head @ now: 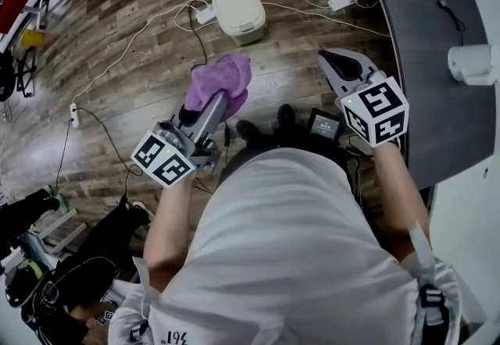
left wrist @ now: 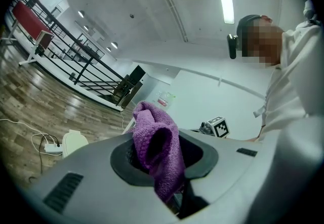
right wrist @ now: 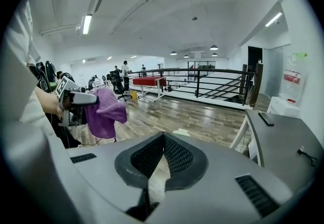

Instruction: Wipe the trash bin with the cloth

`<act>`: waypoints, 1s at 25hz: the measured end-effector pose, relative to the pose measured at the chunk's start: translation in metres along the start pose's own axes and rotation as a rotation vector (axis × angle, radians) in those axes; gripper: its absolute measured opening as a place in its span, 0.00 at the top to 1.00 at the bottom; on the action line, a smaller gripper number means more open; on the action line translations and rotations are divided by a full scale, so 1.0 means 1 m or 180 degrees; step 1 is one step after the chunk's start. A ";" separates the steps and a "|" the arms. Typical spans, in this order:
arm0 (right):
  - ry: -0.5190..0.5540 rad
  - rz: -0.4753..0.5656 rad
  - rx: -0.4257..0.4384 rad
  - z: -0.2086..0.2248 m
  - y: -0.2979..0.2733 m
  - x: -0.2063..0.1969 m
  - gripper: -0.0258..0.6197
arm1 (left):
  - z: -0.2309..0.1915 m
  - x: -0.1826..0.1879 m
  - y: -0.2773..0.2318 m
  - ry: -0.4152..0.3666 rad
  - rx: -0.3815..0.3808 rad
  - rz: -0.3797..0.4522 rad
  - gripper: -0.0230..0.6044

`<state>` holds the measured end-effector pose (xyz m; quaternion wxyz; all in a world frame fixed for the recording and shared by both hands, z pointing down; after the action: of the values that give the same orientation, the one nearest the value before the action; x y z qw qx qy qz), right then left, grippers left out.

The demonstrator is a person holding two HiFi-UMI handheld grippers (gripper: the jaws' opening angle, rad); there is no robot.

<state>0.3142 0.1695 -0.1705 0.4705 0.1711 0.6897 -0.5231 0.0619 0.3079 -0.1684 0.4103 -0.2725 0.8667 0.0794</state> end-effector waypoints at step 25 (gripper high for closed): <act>-0.0299 0.0323 0.0345 -0.013 0.003 0.034 0.95 | 0.023 0.020 -0.005 -0.0067 -0.0011 -0.0022 0.80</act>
<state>0.2936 0.1732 -0.1999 0.5183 0.2063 0.6281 -0.5426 0.0701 0.3040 -0.1979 0.4191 -0.2755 0.8612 0.0823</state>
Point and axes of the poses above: the fingertips, and each gripper's own axes: y backward along the fingers, z to its right, x out of its top, the point moved 7 cm from there along y, backward along the fingers, and after that the axes turned 5 degrees about y, right-handed, at the moved point
